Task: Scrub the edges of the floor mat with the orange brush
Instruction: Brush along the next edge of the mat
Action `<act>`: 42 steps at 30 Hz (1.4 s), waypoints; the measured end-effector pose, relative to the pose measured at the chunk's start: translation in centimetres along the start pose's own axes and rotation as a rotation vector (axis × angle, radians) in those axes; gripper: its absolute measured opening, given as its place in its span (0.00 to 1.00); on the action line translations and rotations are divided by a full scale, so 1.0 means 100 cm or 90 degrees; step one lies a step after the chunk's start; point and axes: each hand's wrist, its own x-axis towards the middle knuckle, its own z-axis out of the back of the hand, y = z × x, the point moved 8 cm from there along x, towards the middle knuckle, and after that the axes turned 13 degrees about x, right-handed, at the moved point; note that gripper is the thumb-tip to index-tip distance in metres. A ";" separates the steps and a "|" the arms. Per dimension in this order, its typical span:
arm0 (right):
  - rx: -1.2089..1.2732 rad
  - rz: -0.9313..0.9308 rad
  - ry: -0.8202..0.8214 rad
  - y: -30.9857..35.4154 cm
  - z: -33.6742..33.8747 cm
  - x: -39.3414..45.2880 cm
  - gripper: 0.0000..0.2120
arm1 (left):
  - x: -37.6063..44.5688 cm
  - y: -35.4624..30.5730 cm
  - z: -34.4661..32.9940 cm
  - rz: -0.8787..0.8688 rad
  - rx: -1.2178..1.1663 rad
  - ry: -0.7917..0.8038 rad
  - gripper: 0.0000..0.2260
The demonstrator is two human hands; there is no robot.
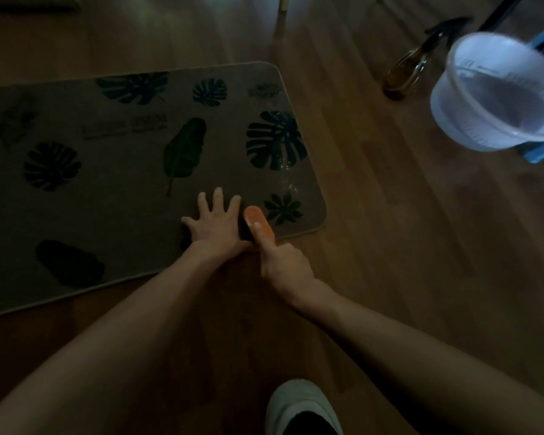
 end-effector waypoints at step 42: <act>-0.038 0.114 0.039 0.074 -0.030 0.029 0.32 | -0.025 0.094 -0.011 0.096 -0.074 0.035 0.52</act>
